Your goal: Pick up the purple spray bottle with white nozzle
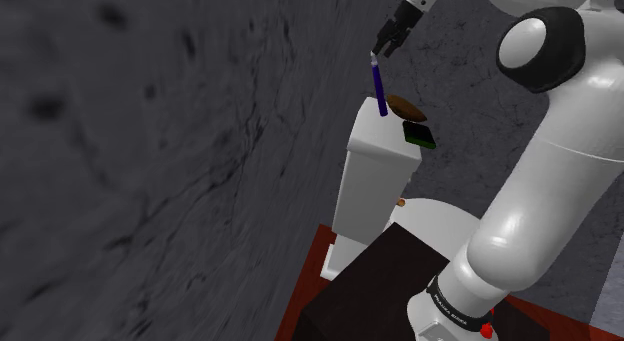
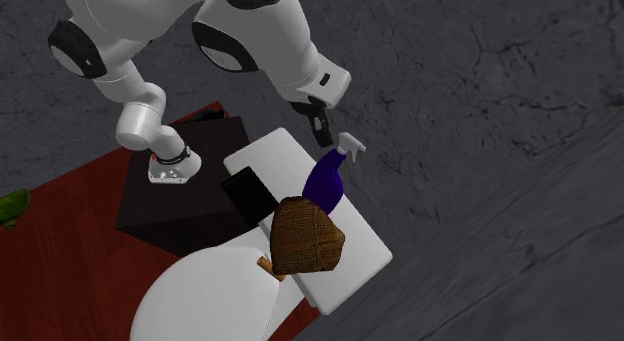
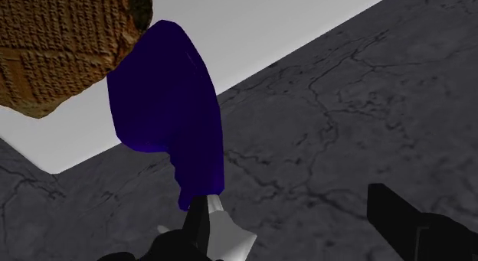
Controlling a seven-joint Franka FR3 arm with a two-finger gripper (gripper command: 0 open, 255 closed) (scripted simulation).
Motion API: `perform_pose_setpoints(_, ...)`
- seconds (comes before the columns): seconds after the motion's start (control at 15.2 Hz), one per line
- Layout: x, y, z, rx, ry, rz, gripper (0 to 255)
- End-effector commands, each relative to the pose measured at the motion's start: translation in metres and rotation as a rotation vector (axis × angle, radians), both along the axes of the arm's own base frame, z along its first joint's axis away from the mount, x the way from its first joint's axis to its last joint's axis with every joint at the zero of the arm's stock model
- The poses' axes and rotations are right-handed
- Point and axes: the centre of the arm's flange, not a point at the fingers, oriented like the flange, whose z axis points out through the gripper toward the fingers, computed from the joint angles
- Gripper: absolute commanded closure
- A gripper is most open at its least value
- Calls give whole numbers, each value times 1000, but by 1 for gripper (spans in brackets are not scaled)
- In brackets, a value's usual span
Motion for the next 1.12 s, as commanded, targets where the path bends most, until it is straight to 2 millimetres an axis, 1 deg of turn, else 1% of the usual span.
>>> perform_pose_setpoints(0.0,13,-20,9,4,-25,10,0)
perform_pose_setpoints(0.13,25,-39,19,9,-48,17,0)
perform_pose_setpoints(0.2,26,-40,20,10,-48,17,0)
perform_pose_setpoints(0.59,26,-40,-12,10,-48,17,0)
perform_pose_setpoints(0.66,26,-40,-20,10,-48,17,0)
perform_pose_setpoints(0.79,26,-40,-20,10,-48,17,0)
perform_pose_setpoints(0.86,26,-40,-21,10,-48,17,255)
perform_pose_setpoints(1.06,26,-40,-21,10,-48,17,255)
